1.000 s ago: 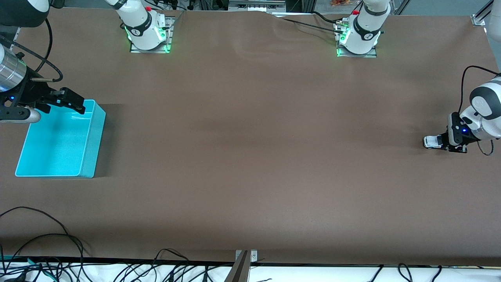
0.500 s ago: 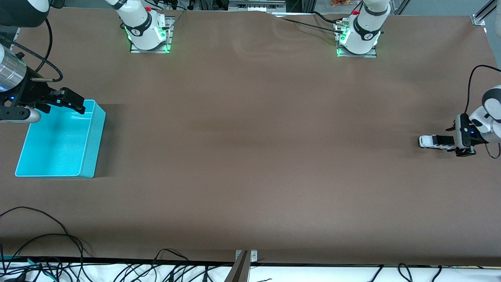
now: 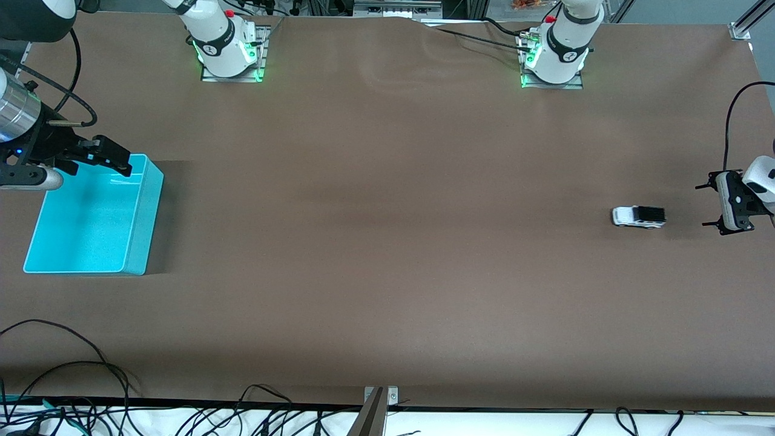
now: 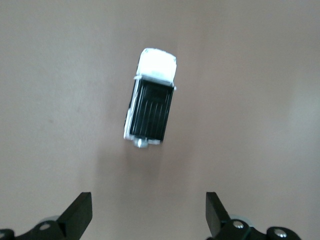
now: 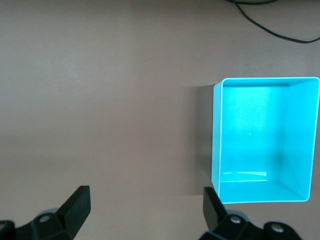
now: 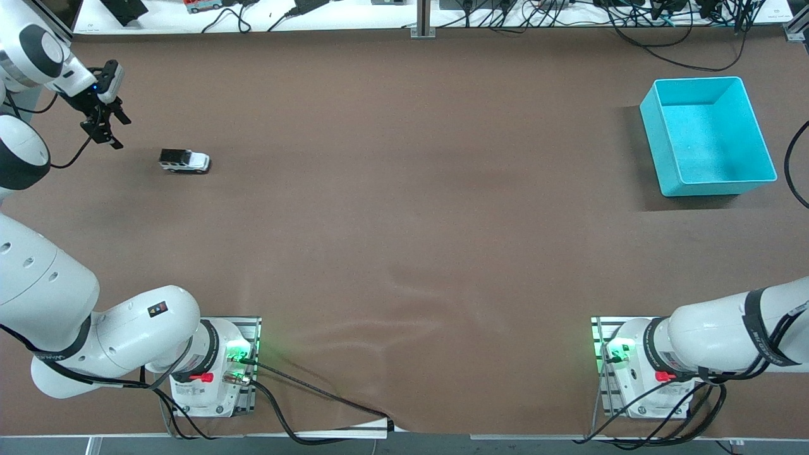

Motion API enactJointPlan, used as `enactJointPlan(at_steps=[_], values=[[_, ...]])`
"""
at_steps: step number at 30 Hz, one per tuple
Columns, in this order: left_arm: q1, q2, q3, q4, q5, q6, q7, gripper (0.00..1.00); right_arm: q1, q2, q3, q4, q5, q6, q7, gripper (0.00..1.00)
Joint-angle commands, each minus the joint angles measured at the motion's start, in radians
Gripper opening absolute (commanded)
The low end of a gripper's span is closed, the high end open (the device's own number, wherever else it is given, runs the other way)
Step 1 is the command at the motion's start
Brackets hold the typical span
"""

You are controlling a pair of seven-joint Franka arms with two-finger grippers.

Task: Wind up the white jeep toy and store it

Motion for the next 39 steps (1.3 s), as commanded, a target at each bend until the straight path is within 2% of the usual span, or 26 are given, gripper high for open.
enactJointPlan(at_steps=[1,11,19,29,35,39], values=[[-0.037,-0.014,-0.018,0.055,0.009,-0.1,-0.136,1.0,-0.002,0.004,-0.001,0.017,0.011,-0.014,0.003,1.0],[-0.036,-0.019,-0.146,0.156,0.009,-0.284,-0.439,1.0,0.0,0.004,-0.001,0.017,0.011,-0.014,0.003,1.0],[-0.036,-0.054,-0.264,0.163,0.009,-0.353,-0.676,1.0,-0.002,0.004,-0.001,0.017,0.011,-0.014,0.003,1.0],[-0.036,-0.157,-0.454,0.169,0.02,-0.45,-1.069,1.0,-0.002,0.004,-0.001,0.017,0.011,-0.014,0.003,1.0],[-0.04,-0.163,-0.538,0.222,0.025,-0.53,-1.27,1.0,-0.002,0.004,-0.001,0.017,0.011,-0.014,0.003,1.0],[-0.043,-0.163,-0.561,0.25,0.026,-0.567,-1.367,1.0,0.0,0.004,-0.001,0.017,0.011,-0.014,0.003,1.0]])
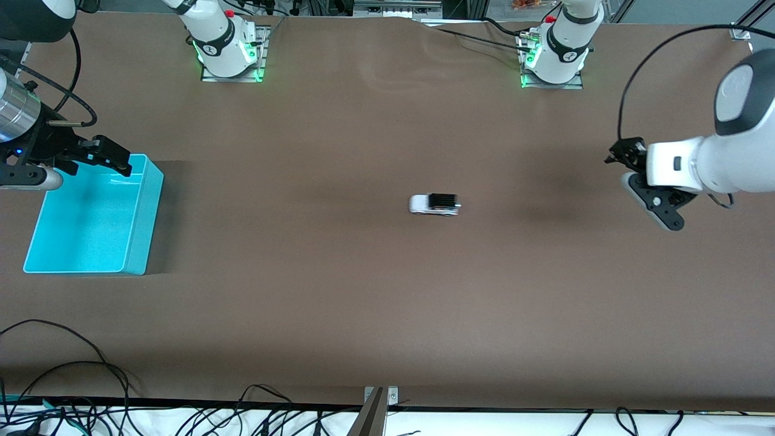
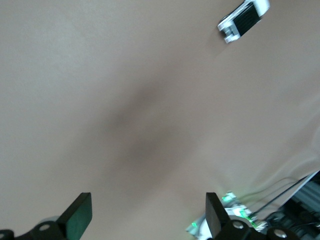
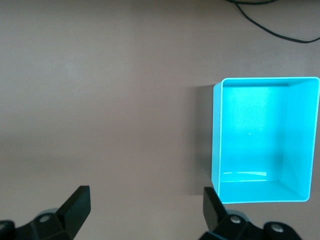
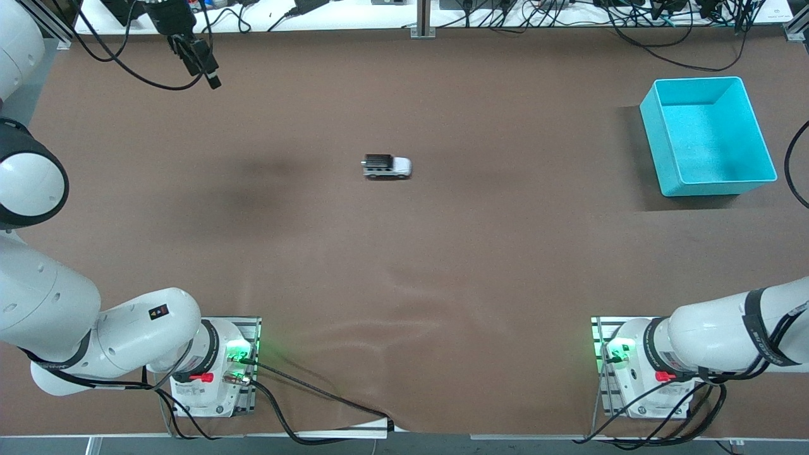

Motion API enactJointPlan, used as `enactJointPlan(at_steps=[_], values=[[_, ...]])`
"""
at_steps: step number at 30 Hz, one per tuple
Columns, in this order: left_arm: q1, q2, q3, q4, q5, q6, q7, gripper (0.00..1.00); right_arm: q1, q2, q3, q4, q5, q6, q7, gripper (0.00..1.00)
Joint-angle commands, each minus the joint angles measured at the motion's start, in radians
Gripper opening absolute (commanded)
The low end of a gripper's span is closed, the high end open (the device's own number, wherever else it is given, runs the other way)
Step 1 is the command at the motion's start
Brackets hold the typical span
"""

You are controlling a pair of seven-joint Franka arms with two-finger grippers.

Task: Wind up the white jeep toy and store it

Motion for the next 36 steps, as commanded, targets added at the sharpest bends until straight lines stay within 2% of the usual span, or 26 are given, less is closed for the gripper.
enactJointPlan(at_steps=[1,10,12,17,19,24,30,36], values=[[0.001,0.003,-0.031,0.058,0.026,-0.06,-0.14,1.0,0.0,0.004,-0.001,0.017,0.011,-0.014,0.003,1.0],[-0.025,-0.08,-0.007,0.054,0.023,-0.065,-0.323,1.0,0.0,0.004,-0.001,0.017,0.011,-0.014,0.003,1.0],[-0.074,-0.097,0.048,0.052,0.023,-0.062,-0.34,1.0,0.0,0.004,-0.001,0.016,0.011,-0.014,0.003,1.0],[-0.275,-0.132,0.289,0.045,0.014,-0.037,-0.34,1.0,0.0,0.004,-0.001,0.017,0.011,-0.014,0.003,1.0],[-0.323,-0.143,0.363,0.034,0.009,-0.01,-0.335,1.0,0.0,0.004,-0.001,0.017,0.011,-0.014,0.003,1.0],[-0.369,-0.206,0.443,-0.049,0.009,0.096,-0.332,1.0,-0.001,0.004,-0.001,0.017,0.011,-0.014,0.003,1.0],[-0.475,-0.309,0.578,-0.181,-0.003,0.227,-0.34,1.0,-0.001,0.004,-0.001,0.017,0.011,-0.014,0.003,1.0],[-0.484,-0.327,0.598,-0.201,-0.021,0.227,-0.344,1.0,-0.001,0.004,-0.001,0.016,0.011,-0.014,0.003,1.0]])
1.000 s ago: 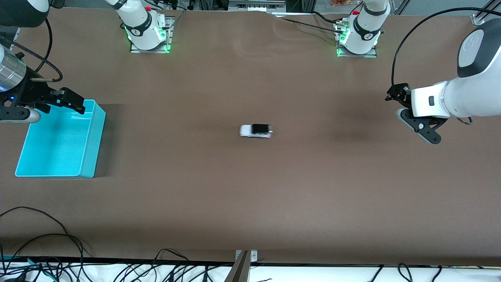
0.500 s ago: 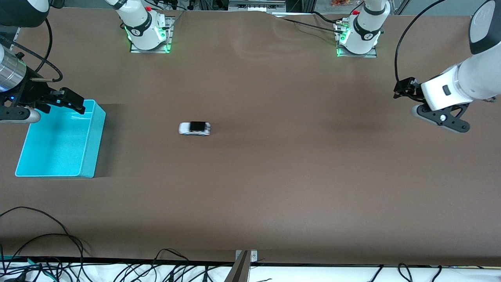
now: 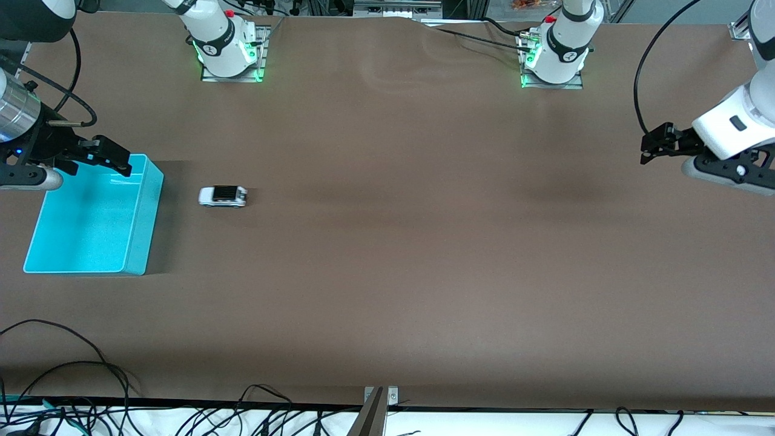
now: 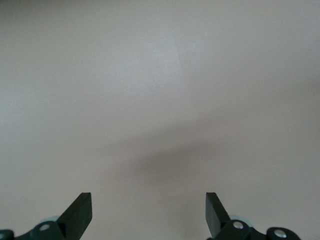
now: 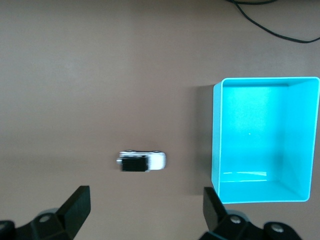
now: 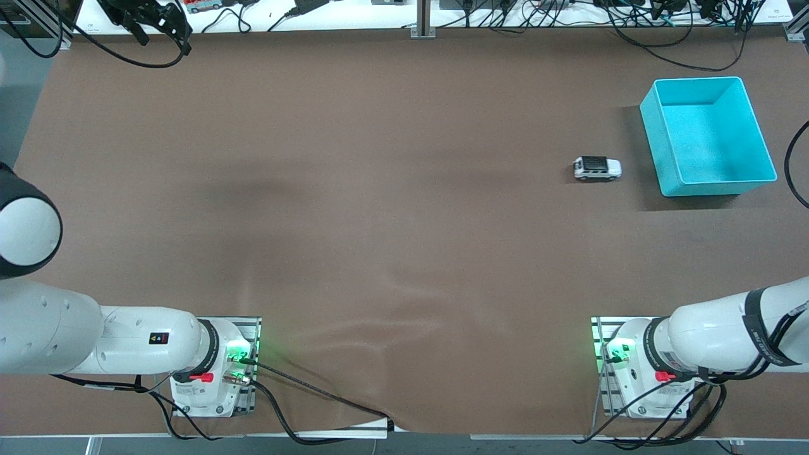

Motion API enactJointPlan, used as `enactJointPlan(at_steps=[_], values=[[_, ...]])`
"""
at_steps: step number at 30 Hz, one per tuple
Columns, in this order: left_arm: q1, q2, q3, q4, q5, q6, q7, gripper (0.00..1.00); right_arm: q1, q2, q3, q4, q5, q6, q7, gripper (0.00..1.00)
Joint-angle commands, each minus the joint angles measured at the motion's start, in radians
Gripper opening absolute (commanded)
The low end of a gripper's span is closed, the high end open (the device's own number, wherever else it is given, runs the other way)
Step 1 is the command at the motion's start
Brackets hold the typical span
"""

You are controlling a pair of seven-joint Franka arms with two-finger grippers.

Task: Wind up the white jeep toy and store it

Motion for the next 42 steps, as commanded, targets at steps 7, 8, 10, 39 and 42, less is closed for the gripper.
enactJointPlan(at_steps=[7,8,10,39,42], values=[[-0.024,-0.076,0.024,-0.048,-0.027,-0.05,-0.027,1.0,0.002,0.004,0.001,0.017,0.009,-0.014,-0.014,1.0],[-0.021,-0.076,0.025,-0.038,-0.044,-0.071,-0.027,1.0,0.002,0.002,0.001,0.017,0.009,-0.014,-0.014,1.0],[-0.014,-0.074,0.025,-0.031,-0.07,-0.102,-0.032,1.0,0.002,0.002,0.002,0.017,0.009,-0.014,-0.016,1.0],[-0.031,0.044,0.018,0.201,-0.011,-0.237,-0.11,1.0,-0.006,0.004,-0.035,-0.064,0.012,-0.157,-0.571,1.0],[-0.024,0.045,0.021,0.201,-0.015,-0.237,-0.1,1.0,-0.006,0.004,-0.036,-0.09,0.012,-0.138,-0.663,1.0]])
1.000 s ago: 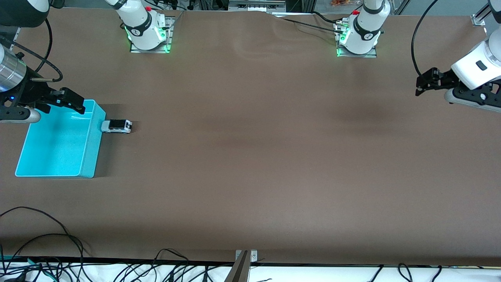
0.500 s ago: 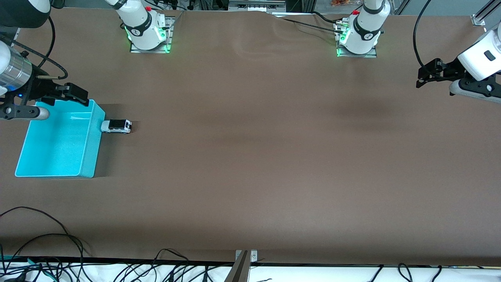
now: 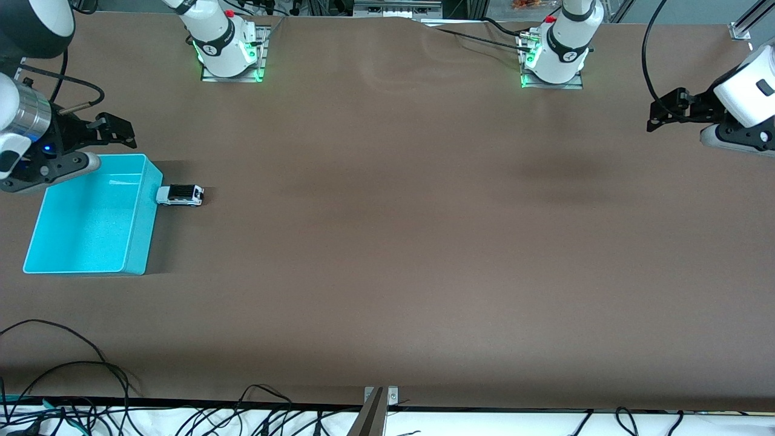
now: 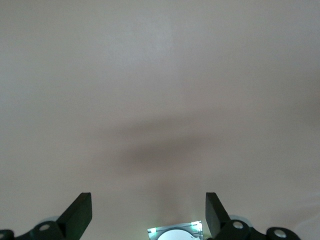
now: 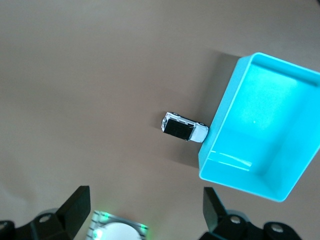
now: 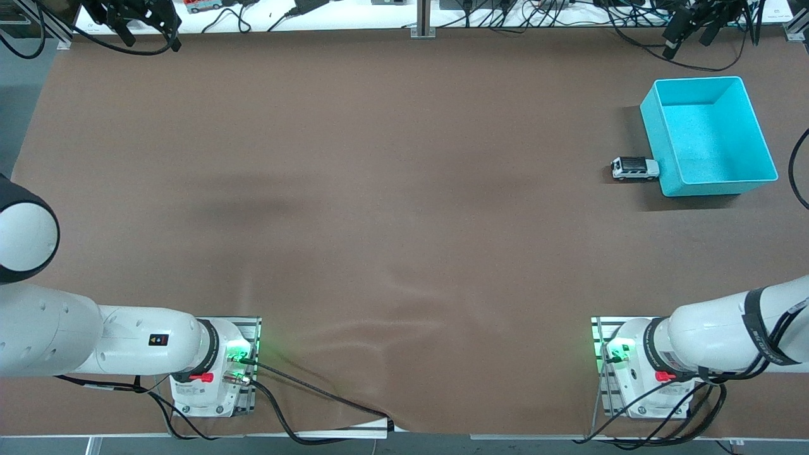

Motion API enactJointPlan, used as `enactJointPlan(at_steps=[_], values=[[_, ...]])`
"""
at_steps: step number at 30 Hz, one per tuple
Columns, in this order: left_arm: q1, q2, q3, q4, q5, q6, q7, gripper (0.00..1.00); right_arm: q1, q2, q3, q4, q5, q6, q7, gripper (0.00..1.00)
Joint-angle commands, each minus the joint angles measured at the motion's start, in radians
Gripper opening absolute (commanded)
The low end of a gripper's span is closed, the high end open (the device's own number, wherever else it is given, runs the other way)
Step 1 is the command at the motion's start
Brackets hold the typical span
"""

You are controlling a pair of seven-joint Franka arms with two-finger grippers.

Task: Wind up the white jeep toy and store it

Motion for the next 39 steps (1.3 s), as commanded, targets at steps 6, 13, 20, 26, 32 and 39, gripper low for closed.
enactJointPlan(at_steps=[6,13,20,26,32,39], values=[[-0.003,0.038,0.007,0.069,0.007,-0.029,-0.015,1.0,-0.009,-0.013,-0.031,-0.101,0.012,0.089,-0.315,1.0],[-0.002,0.042,0.007,0.069,0.006,-0.021,-0.015,1.0,-0.009,-0.015,-0.086,-0.225,0.043,0.193,-0.489,1.0],[0.003,0.042,0.007,0.063,-0.008,0.033,-0.008,1.0,-0.009,-0.015,-0.103,-0.354,0.052,0.342,-0.679,1.0],[0.005,0.037,0.005,0.057,-0.022,0.073,-0.004,1.0,-0.009,-0.012,-0.11,-0.444,0.052,0.449,-0.783,1.0],[0.005,0.035,0.002,0.054,-0.022,0.077,-0.002,1.0,-0.01,-0.005,-0.119,-0.535,0.052,0.567,-0.871,1.0],[-0.008,0.031,-0.004,0.052,-0.019,0.076,-0.002,1.0,-0.01,0.011,-0.129,-0.622,0.054,0.687,-0.97,1.0]])
